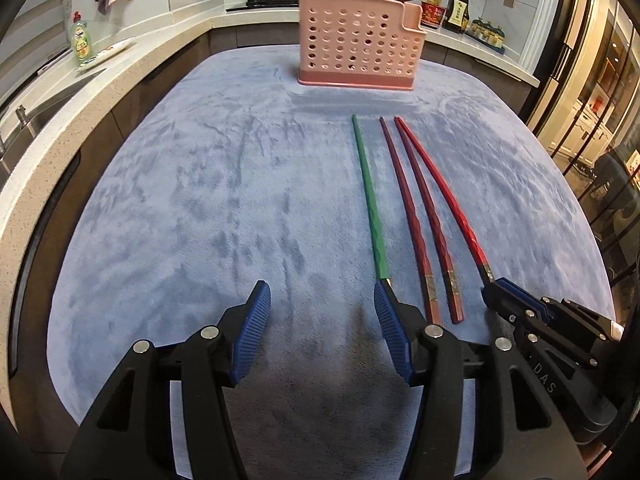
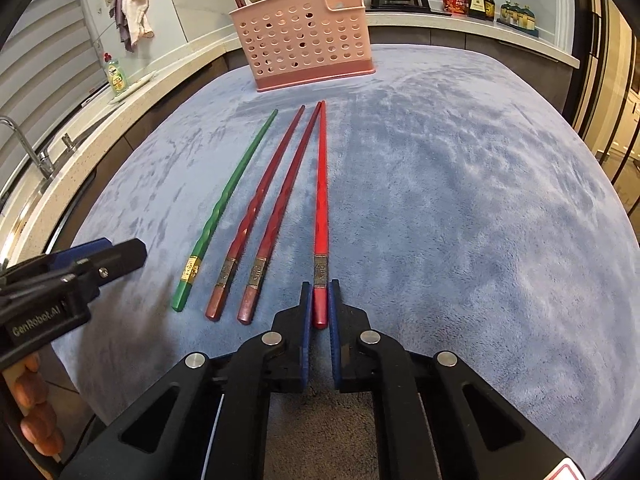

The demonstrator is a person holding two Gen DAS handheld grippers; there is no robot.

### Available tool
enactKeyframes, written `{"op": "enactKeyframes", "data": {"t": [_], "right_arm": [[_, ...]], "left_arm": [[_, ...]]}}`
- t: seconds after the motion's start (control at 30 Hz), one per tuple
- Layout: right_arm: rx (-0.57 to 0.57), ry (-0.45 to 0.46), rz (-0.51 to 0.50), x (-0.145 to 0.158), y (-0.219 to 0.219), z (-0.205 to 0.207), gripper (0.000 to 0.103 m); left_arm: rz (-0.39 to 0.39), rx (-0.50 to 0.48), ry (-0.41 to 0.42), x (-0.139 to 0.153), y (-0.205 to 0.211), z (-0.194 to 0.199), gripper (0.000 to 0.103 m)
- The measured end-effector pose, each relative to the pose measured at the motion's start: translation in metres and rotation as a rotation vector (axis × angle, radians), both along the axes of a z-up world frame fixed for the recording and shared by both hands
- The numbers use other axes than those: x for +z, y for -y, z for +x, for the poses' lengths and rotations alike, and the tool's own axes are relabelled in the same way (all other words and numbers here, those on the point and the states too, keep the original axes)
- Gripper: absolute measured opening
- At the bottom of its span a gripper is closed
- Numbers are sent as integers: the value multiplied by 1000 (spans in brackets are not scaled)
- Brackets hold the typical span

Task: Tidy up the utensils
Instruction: 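Close the right tool on a red chopstick while the left tool grasps the green chopstick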

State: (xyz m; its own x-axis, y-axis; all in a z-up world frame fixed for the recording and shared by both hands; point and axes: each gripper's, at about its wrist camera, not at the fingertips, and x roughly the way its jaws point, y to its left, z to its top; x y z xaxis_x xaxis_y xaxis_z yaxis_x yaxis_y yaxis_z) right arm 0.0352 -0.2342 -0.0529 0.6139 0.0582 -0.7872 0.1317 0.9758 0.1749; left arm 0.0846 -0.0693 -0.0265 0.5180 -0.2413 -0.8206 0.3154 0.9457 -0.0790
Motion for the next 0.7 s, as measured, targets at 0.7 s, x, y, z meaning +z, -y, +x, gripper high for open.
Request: {"op": "enactKeyframes", "data": {"t": [0.7], "right_arm": [[-15, -1, 14, -2, 8, -6, 7]], "left_arm": [[12, -26, -61, -26, 20, 4, 35]]}}
